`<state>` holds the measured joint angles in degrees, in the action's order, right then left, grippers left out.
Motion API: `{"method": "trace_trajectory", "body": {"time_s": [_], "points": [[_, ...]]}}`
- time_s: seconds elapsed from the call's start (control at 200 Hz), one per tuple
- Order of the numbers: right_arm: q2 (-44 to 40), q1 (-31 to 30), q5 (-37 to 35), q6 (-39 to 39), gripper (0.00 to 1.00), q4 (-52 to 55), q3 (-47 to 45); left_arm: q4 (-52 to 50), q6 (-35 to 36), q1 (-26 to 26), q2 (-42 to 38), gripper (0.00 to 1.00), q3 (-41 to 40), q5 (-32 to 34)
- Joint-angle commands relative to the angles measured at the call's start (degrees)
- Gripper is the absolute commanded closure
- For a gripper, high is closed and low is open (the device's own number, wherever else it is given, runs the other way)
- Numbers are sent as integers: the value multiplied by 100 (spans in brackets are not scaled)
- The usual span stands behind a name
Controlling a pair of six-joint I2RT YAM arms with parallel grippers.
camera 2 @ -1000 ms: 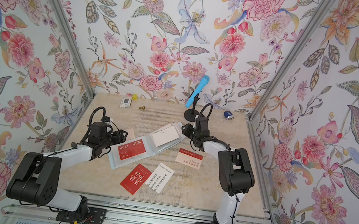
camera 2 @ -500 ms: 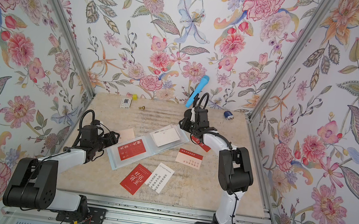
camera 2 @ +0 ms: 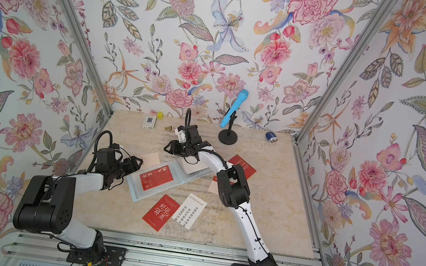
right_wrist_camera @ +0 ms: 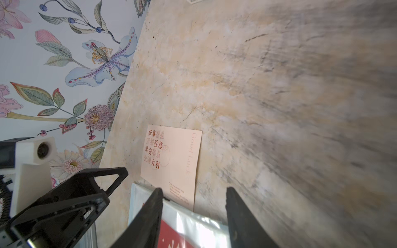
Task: Place the photos into the photo albums
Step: Pick up the photo at the center of the board.
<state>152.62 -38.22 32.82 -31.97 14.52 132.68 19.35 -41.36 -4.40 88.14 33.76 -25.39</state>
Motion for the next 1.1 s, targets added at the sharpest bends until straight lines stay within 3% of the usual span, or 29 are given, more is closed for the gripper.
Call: {"method": "trace_trajectory", "body": {"time_s": [0.0, 0.59, 1.096], "points": [[367, -113, 209, -246, 50, 423, 800, 105, 1, -95, 88, 23, 160, -158], [851, -440, -783, -662, 51, 793, 1032, 88, 278, -175, 752, 23, 413, -30], [1240, -563, -323, -1146, 50, 806, 1607, 287, 297, -200, 1015, 23, 296, -231]]}}
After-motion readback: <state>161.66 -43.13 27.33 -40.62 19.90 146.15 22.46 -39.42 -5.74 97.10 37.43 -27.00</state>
